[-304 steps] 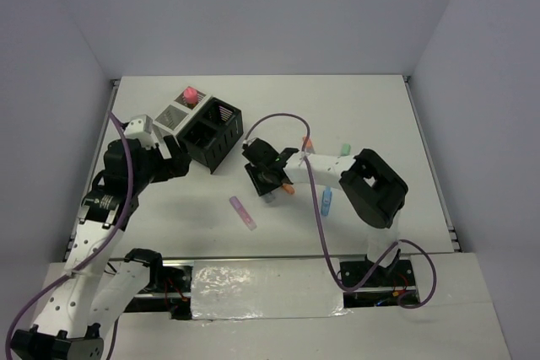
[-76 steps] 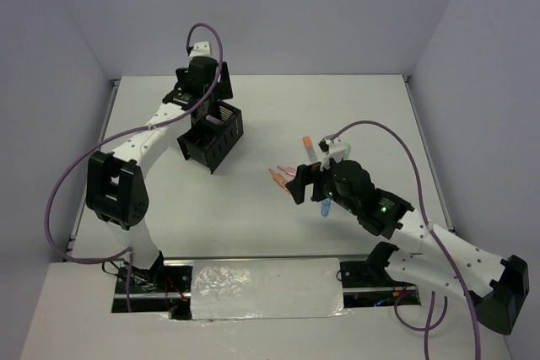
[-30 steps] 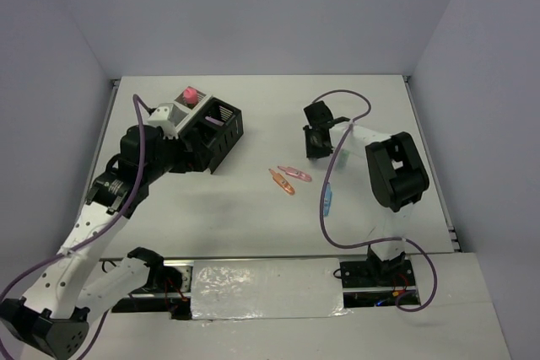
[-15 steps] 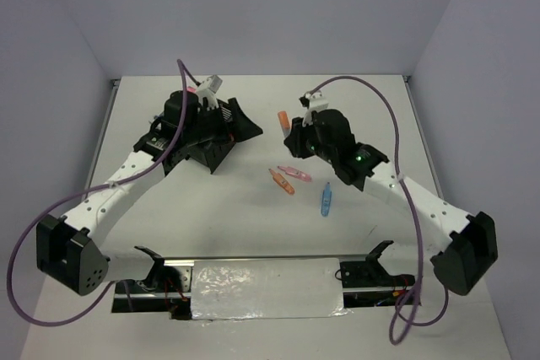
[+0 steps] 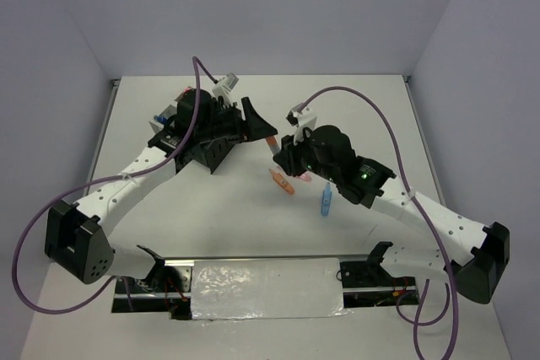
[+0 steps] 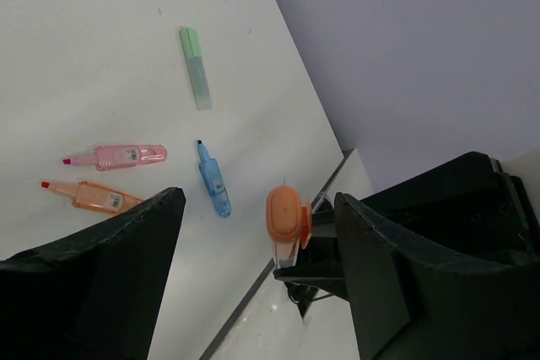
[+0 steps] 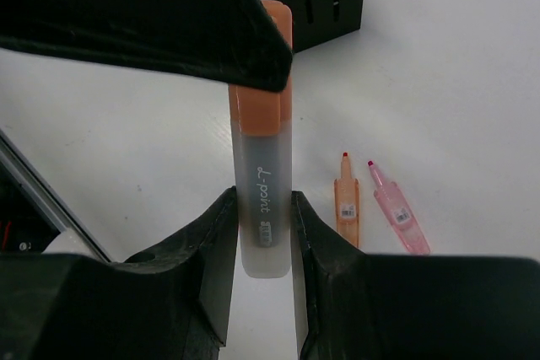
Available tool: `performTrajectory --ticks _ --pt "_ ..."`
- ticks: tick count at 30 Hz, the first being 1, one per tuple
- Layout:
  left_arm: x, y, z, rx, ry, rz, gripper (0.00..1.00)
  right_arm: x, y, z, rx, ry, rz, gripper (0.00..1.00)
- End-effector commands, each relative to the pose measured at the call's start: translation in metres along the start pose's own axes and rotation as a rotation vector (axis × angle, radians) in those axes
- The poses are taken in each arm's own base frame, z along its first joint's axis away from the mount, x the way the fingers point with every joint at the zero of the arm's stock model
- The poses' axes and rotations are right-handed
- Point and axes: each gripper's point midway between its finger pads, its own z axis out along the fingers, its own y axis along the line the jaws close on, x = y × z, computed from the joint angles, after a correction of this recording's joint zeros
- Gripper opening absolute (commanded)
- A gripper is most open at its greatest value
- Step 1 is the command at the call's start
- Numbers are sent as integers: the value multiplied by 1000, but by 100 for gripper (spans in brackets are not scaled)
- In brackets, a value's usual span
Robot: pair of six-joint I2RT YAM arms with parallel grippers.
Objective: Sort the stationery into containers
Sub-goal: Pick up the pen from the center of the board, then place the pen in the storage box.
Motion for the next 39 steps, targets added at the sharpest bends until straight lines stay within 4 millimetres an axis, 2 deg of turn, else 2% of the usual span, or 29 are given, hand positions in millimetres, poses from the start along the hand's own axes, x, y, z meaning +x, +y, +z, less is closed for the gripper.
performTrajectory --ticks 1,4,5,7,8,9,10,13,14,15,16,17,18,19,20,21,22,26,27,28,32,37,38,39 --pt "-6 -26 4 84 3 37 83 -17 6 -1 -11 -26 -37 17" --pt "-7 -27 7 71 10 49 57 -16 11 1 -34 -23 -50 17" --pt "-8 -26 7 67 8 55 40 -16 10 1 -32 -22 -53 17" --pt "-8 -24 8 53 20 60 23 -17 7 2 -15 -30 -52 18" --pt "-7 -23 10 49 25 61 11 -17 6 2 -9 -31 -53 18" --pt "-9 -23 10 42 21 67 6 -16 4 1 -1 -34 -57 20" --pt "-9 -19 11 23 29 69 0 -18 -2 0 32 -44 -56 37" --pt "-21 0 11 -102 4 106 0 -17 -30 -7 132 -62 5 99" --pt "-27 8 10 -156 -16 119 0 -20 -37 -13 138 -79 55 100" --pt "-53 18 4 -248 -99 139 0 -15 -59 -17 185 -79 97 100" --pt "-61 32 5 -313 -115 151 0 -11 -68 -20 202 -78 128 100" --pt "-67 47 0 -387 -124 142 0 -13 -74 -28 210 -101 165 100" --pt "-89 58 -3 -443 -171 138 0 -3 -77 -29 209 -85 178 100" --pt "-101 67 -7 -492 -204 143 0 -1 -85 -33 230 -87 186 100" --pt "-114 83 -15 -564 -239 137 1 2 -87 -36 236 -84 177 100" --pt "-134 83 -20 -596 -290 148 3 7 -88 -38 244 -68 174 100" --pt "-145 102 -23 -683 -321 160 5 9 -88 -39 245 -58 172 100" --pt "-180 144 -30 -808 -375 153 12 19 -91 -43 257 -42 154 100" --pt "-187 145 -29 -801 -381 154 15 20 -93 -45 263 -43 150 100" --pt "-187 157 -24 -812 -359 152 17 23 -95 -46 272 -36 148 100" --pt "-195 185 -25 -878 -360 159 23 25 -100 -51 287 -45 149 100" --pt "-179 222 -16 -941 -317 140 29 20 -102 -49 282 -61 158 100" --pt "-177 225 -15 -941 -311 135 31 21 -103 -49 284 -55 159 100" --pt "-169 231 -13 -944 -296 119 40 21 -104 -48 289 -54 160 100"
